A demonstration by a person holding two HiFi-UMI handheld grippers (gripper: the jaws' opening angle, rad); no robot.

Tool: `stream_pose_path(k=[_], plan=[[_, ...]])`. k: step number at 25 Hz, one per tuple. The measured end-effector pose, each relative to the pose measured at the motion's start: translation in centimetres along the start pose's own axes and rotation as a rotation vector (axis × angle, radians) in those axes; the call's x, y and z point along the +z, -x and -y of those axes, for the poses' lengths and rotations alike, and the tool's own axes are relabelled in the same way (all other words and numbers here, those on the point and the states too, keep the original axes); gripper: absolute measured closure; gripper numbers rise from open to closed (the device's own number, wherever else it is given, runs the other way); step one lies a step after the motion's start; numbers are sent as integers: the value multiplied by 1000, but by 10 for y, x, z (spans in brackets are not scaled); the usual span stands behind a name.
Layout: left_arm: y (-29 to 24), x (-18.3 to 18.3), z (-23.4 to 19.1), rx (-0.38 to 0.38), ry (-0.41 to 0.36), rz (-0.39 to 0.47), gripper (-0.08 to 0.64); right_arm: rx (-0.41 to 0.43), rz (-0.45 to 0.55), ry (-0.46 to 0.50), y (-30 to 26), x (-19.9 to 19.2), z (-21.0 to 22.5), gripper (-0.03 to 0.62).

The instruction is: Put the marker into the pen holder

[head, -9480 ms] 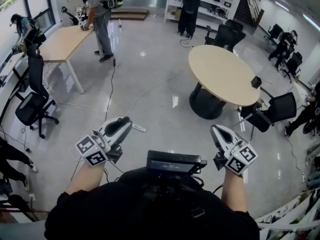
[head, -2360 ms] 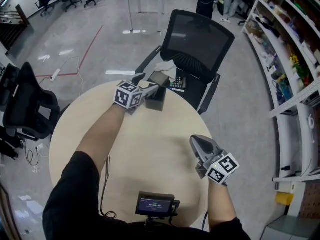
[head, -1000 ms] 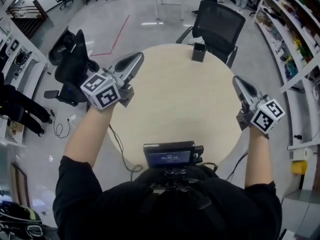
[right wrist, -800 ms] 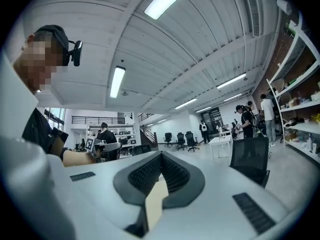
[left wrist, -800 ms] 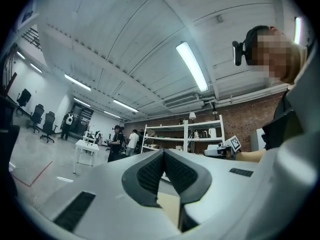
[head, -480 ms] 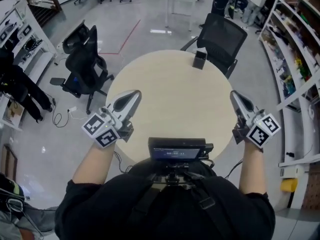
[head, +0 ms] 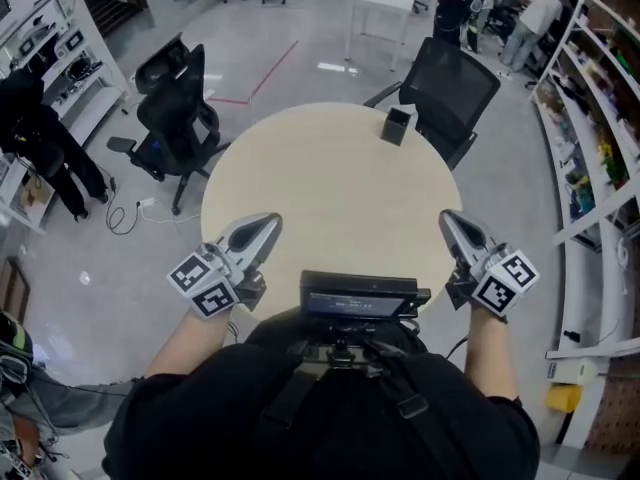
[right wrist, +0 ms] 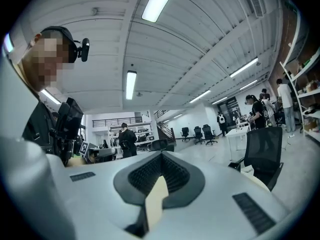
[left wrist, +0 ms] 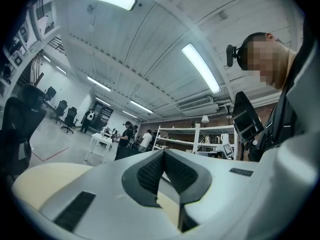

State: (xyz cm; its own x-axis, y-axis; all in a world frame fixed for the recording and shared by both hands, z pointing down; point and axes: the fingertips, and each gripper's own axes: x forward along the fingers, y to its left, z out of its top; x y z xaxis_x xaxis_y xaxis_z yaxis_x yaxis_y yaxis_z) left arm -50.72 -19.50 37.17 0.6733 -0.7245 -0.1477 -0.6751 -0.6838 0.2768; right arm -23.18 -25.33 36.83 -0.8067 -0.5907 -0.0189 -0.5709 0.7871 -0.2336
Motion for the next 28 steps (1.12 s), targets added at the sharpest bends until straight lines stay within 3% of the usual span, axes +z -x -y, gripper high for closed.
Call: stream_pose_path(k=[16,28], plan=[[8,19,9,18,-18,42,560,108,-9,18,-30,10,-18,589],[3,18,12,-12,-9,41,560,100,-5,16,-24,8,-21,589]])
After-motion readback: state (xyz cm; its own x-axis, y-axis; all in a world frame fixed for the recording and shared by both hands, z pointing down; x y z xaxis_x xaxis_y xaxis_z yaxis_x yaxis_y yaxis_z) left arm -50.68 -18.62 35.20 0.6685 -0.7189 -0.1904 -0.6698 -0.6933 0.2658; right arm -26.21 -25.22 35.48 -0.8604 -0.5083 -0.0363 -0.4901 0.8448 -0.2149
